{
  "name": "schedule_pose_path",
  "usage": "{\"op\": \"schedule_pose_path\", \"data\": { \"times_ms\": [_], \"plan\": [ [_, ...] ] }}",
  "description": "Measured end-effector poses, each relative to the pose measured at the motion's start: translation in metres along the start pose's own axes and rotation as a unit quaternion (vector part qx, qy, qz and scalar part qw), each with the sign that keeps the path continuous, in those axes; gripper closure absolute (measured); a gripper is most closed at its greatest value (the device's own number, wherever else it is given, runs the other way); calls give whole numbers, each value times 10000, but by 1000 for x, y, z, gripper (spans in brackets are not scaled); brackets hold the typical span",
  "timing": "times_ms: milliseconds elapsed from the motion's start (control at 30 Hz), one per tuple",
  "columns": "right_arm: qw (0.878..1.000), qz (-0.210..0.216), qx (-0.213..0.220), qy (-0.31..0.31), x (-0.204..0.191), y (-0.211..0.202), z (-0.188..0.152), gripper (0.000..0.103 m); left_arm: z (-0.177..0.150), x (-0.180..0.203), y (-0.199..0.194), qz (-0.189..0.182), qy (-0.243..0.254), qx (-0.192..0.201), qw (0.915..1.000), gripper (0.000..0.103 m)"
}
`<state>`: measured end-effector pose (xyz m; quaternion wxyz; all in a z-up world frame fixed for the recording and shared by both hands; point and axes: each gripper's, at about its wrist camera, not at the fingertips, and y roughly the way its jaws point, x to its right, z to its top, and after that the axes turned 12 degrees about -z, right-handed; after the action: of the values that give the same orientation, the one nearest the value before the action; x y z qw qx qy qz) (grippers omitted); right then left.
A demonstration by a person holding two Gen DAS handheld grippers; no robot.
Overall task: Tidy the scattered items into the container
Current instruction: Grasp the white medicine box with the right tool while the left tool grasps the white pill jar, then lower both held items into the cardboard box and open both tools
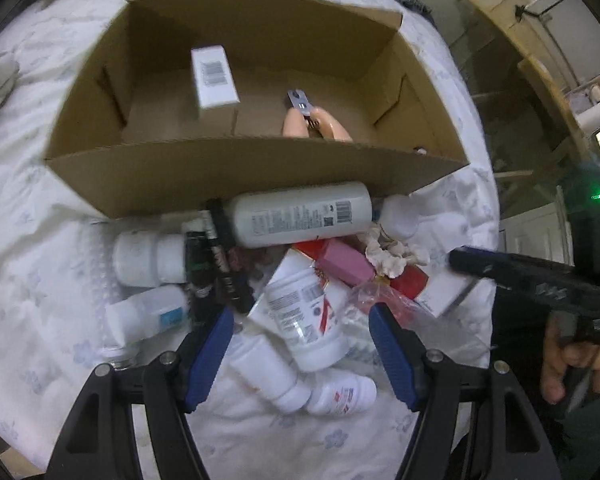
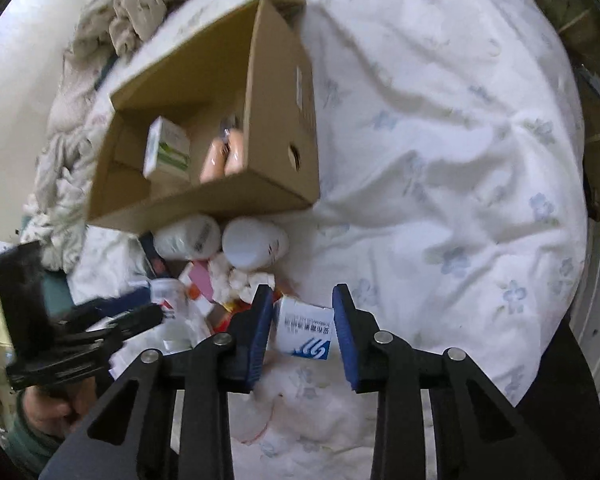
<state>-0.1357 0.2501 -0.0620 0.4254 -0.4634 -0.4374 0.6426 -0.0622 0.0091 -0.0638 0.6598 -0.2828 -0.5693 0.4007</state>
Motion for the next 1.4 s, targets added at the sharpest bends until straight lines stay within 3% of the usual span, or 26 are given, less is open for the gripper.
{"op": "schedule_pose_path", "data": {
  "times_ms": [67,200,233,433,633,800,1067,1267,1400],
  "plan": [
    [9999,82,56,57,3,-4,0,72,1,-1,6,-34,-23,-32,10000,54],
    [9998,147,90,23,1,-11,3,73,1,-2,17,28,-26,-141,9999,56],
    [9999,139,85,-11,0,-12,4,73,0,-3,17,29,-31,-159,9999,67],
    [9982,-378,-202,-424,-18,12,2,73,-3,-4,-5,36,41,249,9997,68],
    [9887,-1017,-635,-901,-34,47,-4,68,-4,-6,-23,32,-3,500,9987,68],
    [9861,-1264,-509,-949,-35,52,2,69,-4,-3,-30,-77,46,544,9985,68],
    [9907,-970,-314,-900,-31,36,6,74,-5,-1,-39,-172,75,649,9977,68],
    [9999,-67,97,-58,7,-13,14,74,-5,2,-49,-231,130,796,9965,68],
    [9954,693,519,415,24,-41,19,74,-2,1,-66,-283,130,1119,9932,68]
  ]
}}
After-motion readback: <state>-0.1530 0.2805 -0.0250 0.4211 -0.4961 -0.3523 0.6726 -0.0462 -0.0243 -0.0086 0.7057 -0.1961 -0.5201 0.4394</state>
